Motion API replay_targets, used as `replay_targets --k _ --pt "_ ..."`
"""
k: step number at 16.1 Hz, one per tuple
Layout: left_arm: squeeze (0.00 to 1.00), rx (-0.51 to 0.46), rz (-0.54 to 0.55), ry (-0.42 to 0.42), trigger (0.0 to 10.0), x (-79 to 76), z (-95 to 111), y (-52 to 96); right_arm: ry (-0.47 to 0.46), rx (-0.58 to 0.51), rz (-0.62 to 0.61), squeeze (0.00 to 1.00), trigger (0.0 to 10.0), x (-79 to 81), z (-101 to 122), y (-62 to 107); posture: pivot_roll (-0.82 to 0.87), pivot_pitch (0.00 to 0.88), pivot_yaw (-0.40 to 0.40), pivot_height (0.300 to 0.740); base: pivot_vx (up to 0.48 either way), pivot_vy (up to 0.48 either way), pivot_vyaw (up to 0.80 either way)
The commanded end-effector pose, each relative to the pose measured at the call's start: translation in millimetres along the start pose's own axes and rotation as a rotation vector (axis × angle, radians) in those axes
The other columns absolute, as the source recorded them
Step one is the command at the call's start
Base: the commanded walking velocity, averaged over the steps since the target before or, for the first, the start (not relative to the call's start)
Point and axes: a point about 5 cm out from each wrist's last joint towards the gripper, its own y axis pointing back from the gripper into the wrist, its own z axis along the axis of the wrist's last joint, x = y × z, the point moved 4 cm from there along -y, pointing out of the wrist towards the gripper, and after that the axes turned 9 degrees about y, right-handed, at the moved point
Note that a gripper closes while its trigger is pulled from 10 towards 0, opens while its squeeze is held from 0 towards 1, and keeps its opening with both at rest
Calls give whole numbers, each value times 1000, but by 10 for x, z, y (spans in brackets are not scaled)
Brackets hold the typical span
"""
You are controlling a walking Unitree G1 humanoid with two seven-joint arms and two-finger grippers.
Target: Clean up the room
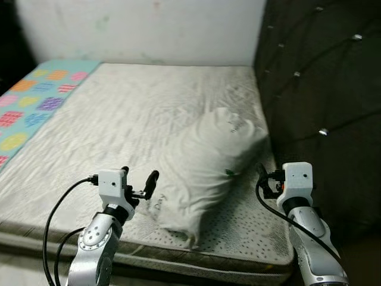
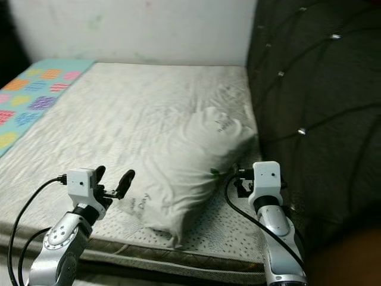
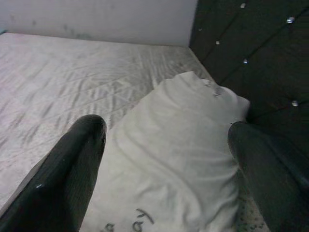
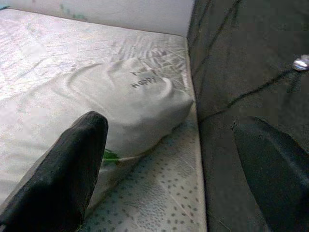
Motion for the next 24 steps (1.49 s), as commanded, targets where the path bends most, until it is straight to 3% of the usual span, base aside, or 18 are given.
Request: replay_targets --k 1,17,18,24 --pt "0 -18 -13 -19 10000 -4 64 17 -2 -8 8 0 10000 12 35 -6 -191 0 45 740 307 0 -800" --pt "0 -18 -16 -19 10000 -6 65 18 -2 -8 10 0 10000 16 35 -3 -191 0 45 740 307 0 -800" --pt "0 5 41 -9 10000 38 3 31 6 -8 48 0 10000 56 22 -5 -180 0 30 740 0 0 0" --pt "0 10 65 1 10000 60 -7 40 6 -7 63 0 10000 78 14 -1 -180 0 29 740 0 0 0"
